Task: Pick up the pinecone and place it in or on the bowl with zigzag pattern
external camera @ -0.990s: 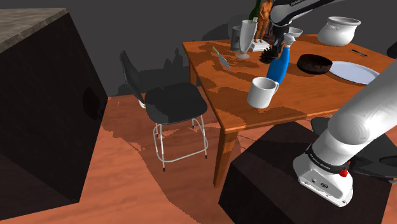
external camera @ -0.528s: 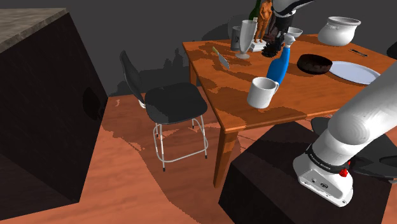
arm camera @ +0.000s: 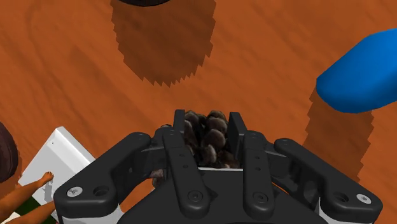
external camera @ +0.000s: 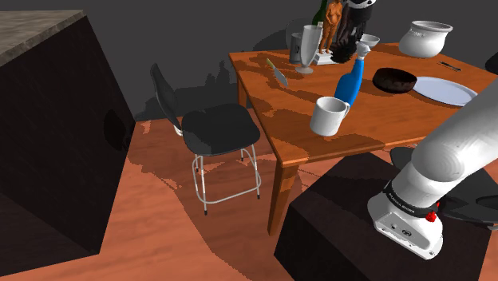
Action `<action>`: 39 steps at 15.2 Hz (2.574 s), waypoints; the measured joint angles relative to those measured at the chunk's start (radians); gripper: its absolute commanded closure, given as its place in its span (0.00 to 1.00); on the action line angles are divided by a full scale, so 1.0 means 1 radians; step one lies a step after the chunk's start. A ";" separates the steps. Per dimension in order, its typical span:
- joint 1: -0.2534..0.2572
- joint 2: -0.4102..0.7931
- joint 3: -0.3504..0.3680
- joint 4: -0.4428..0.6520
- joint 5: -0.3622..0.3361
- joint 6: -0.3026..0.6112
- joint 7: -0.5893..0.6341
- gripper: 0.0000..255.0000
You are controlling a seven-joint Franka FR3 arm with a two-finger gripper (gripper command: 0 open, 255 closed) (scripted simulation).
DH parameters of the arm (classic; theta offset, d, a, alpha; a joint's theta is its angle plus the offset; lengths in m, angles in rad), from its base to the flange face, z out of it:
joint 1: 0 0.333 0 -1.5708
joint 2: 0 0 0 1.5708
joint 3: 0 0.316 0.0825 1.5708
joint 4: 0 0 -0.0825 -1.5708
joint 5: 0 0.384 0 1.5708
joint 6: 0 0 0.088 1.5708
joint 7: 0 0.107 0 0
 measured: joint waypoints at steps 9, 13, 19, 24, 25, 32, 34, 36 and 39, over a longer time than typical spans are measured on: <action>-0.027 -0.048 -0.032 0.029 -0.009 -0.054 -0.077 1.00; -0.066 -0.085 -0.086 0.003 -0.024 -0.034 -0.162 1.00; -0.121 -0.132 -0.167 -0.022 -0.044 -0.010 -0.289 1.00; -0.164 -0.131 -0.248 -0.003 -0.044 0.013 -0.413 1.00; -0.171 -0.133 -0.262 -0.002 -0.045 0.018 -0.433 1.00; -0.183 -0.123 -0.290 -0.067 -0.050 0.100 -0.444 1.00; -0.185 -0.122 -0.292 -0.093 -0.054 0.126 -0.436 1.00; -0.186 -0.119 -0.295 -0.115 -0.057 0.150 -0.430 1.00; -0.189 -0.113 -0.301 -0.154 -0.062 0.193 -0.421 1.00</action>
